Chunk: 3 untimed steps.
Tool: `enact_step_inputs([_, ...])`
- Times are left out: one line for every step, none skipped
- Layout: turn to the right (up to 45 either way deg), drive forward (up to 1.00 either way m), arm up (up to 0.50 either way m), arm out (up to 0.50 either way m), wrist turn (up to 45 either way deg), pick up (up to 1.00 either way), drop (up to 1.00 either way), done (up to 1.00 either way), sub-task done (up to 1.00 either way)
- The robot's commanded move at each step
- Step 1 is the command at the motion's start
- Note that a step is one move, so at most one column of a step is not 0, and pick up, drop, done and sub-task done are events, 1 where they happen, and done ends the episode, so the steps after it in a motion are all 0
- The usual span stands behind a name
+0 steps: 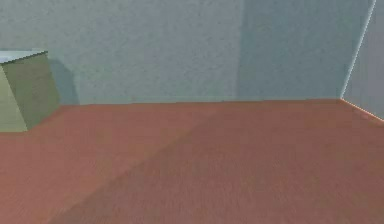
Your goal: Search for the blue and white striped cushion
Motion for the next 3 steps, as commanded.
enact_step_inputs([0.0, 0.45, 0.00, 0.00, 0.0, 0.00, 0.00, 0.00, 0.00])
enact_step_inputs([-3.0, 0.00, 0.00, 0.00, 0.0, 0.00, 0.00, 0.00, 0.00])
enact_step_inputs([0.0, 0.30, 0.00, 0.00, 0.0, 0.00, 0.00, 0.00, 0.00])
